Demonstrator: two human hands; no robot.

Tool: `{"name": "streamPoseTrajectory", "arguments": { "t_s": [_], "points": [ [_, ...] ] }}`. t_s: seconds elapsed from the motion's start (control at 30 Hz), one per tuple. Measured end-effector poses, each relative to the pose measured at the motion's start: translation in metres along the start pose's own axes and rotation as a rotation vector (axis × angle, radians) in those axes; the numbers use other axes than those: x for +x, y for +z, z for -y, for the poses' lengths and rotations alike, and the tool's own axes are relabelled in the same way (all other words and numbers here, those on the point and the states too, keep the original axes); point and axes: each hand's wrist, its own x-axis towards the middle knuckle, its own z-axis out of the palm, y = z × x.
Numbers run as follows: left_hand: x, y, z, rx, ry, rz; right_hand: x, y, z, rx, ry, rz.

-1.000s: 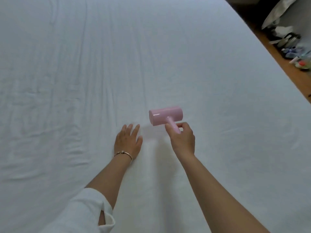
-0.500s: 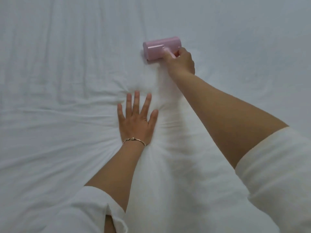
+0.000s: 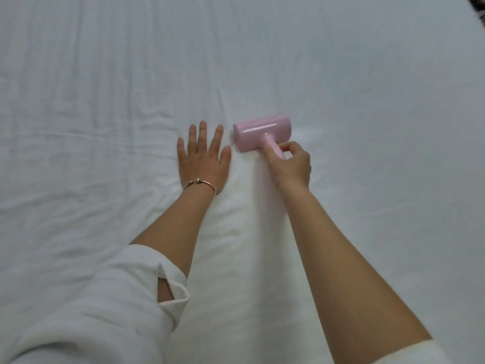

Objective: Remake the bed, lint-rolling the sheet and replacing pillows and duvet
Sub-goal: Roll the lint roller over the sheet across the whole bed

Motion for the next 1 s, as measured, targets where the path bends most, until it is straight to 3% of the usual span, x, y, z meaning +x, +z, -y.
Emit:
{"name": "streamPoseTrajectory", "arguments": {
  "t_s": [0.3, 0.67, 1.0],
  "points": [
    [-0.169, 0.019, -0.02, -0.04, 0.023, 0.054, -0.142, -0.091, -0.124, -0.03, 0.135, 0.023],
    [-0.37, 0.058, -0.043, -0.091, 0.024, 0.071, -0.283, -0.183, -0.258, -0.03, 0.127, 0.102],
    [-0.489, 0.075, -0.035, -0.085, 0.097, 0.128, -0.373, -0.255, -0.343, -0.104, 0.169, 0.144]
  ]
}}
